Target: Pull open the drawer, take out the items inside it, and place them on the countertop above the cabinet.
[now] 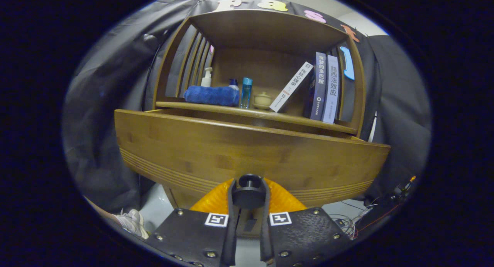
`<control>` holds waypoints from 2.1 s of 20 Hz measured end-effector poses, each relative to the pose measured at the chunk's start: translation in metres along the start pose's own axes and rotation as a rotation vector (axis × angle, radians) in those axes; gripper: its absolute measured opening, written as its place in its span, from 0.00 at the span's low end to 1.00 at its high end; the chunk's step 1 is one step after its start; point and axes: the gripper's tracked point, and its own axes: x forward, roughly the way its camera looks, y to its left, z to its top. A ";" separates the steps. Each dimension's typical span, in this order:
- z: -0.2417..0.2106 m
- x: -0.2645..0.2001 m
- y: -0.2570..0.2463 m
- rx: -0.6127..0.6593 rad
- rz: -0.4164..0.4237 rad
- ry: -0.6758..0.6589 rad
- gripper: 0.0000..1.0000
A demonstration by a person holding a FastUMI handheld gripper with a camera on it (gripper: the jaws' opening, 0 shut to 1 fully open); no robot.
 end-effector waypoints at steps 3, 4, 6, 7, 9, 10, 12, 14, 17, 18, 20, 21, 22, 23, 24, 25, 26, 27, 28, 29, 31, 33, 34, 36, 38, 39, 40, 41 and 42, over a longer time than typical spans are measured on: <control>-0.005 -0.015 0.002 -0.001 0.014 0.017 0.24; -0.006 -0.020 0.004 -0.001 0.022 0.018 0.25; -0.008 -0.025 0.004 -0.012 0.019 0.027 0.25; -0.008 -0.028 0.004 -0.004 0.020 0.028 0.25; -0.009 -0.031 0.006 -0.004 0.026 0.027 0.25; -0.010 -0.033 0.006 -0.008 0.027 0.029 0.25; -0.011 -0.036 0.006 0.004 0.027 0.037 0.25; -0.012 -0.038 0.006 0.016 0.031 0.047 0.25; -0.013 -0.040 0.007 0.034 0.035 0.073 0.25; -0.013 -0.041 0.008 0.046 0.039 0.081 0.25; -0.014 -0.045 0.011 0.064 0.047 0.091 0.25; -0.014 -0.049 0.013 0.074 0.054 0.098 0.25; -0.016 -0.054 0.016 0.079 0.062 0.100 0.25; -0.016 -0.058 0.015 0.081 0.062 0.107 0.25; -0.018 -0.062 0.016 0.092 0.068 0.112 0.25; -0.020 -0.067 0.017 0.098 0.077 0.119 0.25; -0.021 -0.073 0.018 0.099 0.081 0.125 0.25; -0.022 -0.078 0.019 0.097 0.089 0.127 0.25; -0.024 -0.083 0.019 0.094 0.092 0.133 0.25; -0.026 -0.088 0.020 0.098 0.101 0.139 0.25; -0.028 -0.093 0.022 0.096 0.112 0.145 0.25; -0.027 -0.094 0.021 0.079 0.112 0.151 0.24; -0.028 -0.094 0.022 0.087 0.113 0.153 0.25; -0.028 -0.096 0.025 0.076 0.123 0.158 0.25; -0.030 -0.098 0.023 0.065 0.131 0.172 0.35; -0.031 -0.101 0.020 0.075 0.129 0.178 0.41; -0.030 -0.104 0.021 0.090 0.134 0.180 0.47; -0.027 -0.109 0.019 0.097 0.133 0.175 0.53; -0.022 -0.113 0.016 0.097 0.129 0.167 0.55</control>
